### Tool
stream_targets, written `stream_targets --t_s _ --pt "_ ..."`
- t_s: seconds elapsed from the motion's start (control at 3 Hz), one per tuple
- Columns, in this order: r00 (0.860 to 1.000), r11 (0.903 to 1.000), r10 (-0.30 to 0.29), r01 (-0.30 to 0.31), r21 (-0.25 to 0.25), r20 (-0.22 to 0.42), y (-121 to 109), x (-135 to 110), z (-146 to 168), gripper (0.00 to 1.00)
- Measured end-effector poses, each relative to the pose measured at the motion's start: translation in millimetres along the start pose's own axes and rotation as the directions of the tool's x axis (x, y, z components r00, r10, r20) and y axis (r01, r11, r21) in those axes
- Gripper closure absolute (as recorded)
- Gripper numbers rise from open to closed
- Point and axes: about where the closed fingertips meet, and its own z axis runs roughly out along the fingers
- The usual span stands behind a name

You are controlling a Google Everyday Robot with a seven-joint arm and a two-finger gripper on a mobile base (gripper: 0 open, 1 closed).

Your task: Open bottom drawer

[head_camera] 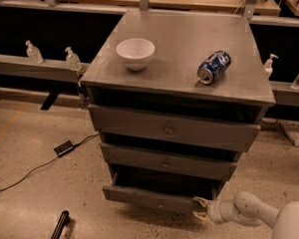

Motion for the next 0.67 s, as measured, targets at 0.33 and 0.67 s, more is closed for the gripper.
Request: stream_targets --t_s 0.33,0.67 --pt "1.0 1.0 0.0 0.0 0.0 0.0 -0.2 -0.6 -0.7 0.8" --pt "1.0 1.0 0.0 0.0 0.0 0.0 -0.2 -0.6 -0.7 0.57"
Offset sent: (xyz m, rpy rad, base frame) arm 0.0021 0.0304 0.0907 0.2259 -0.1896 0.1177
